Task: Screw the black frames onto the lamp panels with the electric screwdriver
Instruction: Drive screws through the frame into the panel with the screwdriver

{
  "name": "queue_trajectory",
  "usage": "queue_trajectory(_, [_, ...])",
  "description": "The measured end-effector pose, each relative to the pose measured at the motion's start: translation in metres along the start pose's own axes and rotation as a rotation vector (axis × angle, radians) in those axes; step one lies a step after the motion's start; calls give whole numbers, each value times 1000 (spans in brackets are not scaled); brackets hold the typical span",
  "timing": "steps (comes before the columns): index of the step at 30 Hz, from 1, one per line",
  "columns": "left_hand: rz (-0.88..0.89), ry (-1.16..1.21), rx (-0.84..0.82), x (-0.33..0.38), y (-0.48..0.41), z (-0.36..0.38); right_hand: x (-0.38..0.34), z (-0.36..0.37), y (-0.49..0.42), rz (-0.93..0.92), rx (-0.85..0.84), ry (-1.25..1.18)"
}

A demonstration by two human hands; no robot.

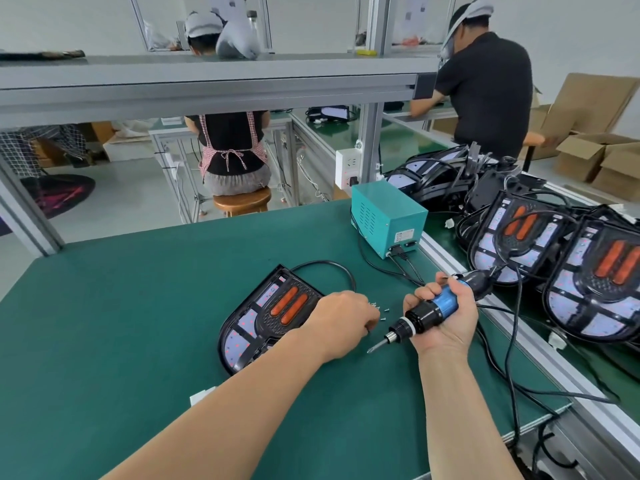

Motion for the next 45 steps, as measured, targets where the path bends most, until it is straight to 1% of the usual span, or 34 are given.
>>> queue_trajectory(4, [23,24,8,2,2,1,1,0,0,3,1,3])
queue_trajectory(6, [26,138,48,4,5,-1,0,0,1,2,-1,0])
queue_trajectory(8, [7,262,131,4,10,-8,-1,0,1,1,-4,-1])
queue_trajectory(11, [-57,421,262,-7,18,-19,-1,-1,0,4,-6,-5])
queue_trajectory(19, [-282,801,344,-32,56,-25,2,5,7,18,16,-17])
queue_trajectory(20, [-303,878,356,-33,62,-25,2,7,10,18,20,-23])
queue_trajectory(24, [-348,1316,404,-35,87,-20,2,23,24,-29,37,-22])
queue_trajectory(26, [-351,1440,420,-34,96,-19,0,36,29,-57,38,-22])
queue_trajectory(29, [-331,1502,441,-33,107,-20,-3,55,37,-91,12,-15])
queue_trajectory(33, [-322,1508,447,-34,114,-21,-4,70,45,-124,-8,35])
queue_trajectory(40, [-326,1554,476,-37,120,-24,2,77,53,-121,-12,86])
queue_trajectory(45, [-323,1541,477,-36,122,-24,5,76,55,-111,-16,105])
Point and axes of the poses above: each hand's wrist, its own y-axis away from the middle knuckle, its own z-axis out of the palm, x = y × z, the point moved 8 cm from there along -y, towards the middle knuckle, and after that the axes turned 1 degree about z, right-handed, at the moved point
